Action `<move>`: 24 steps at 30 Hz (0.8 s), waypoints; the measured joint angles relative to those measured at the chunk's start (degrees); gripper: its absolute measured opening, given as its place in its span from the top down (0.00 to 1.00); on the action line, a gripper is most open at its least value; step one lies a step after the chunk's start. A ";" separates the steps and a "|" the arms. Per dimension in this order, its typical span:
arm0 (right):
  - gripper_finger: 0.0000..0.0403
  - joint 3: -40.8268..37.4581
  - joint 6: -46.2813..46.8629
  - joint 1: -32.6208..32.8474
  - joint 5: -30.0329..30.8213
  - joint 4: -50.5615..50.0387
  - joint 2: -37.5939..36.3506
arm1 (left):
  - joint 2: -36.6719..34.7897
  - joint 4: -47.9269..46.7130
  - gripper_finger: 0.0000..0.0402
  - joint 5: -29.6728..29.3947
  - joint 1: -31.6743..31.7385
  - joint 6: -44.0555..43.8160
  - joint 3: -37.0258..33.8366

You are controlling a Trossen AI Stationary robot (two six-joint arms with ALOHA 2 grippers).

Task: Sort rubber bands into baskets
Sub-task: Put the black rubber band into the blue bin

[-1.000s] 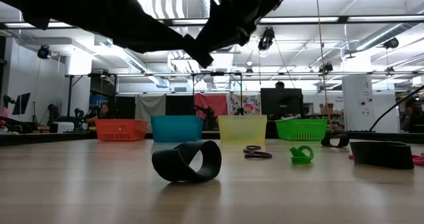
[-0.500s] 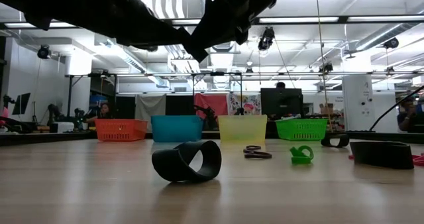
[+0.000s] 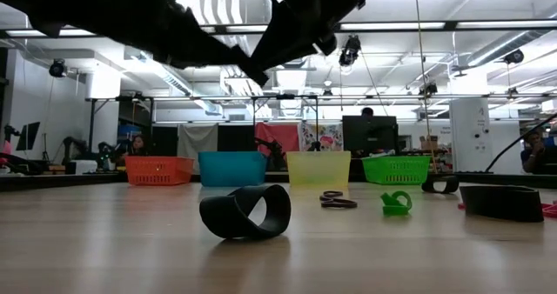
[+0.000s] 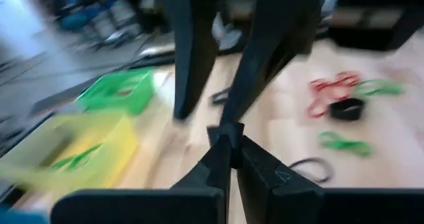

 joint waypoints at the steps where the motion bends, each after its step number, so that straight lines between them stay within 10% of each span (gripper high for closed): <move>1: 0.68 0.02 0.31 -0.39 0.27 -0.54 -0.47 | -0.15 -1.13 1.00 -2.45 -0.04 -0.72 0.00; 5: 0.59 -0.15 3.57 -1.66 0.49 -3.53 -2.35 | -1.75 -7.78 1.00 -12.51 1.26 -7.19 0.00; 12: 0.52 -0.32 6.82 -2.98 0.44 -9.07 -3.91 | -3.69 -17.34 1.00 -12.28 10.58 -18.75 -0.04; 24: 0.51 -3.79 7.75 -5.14 0.41 -10.02 -3.91 | -1.95 -36.76 1.00 8.47 40.74 -12.90 12.19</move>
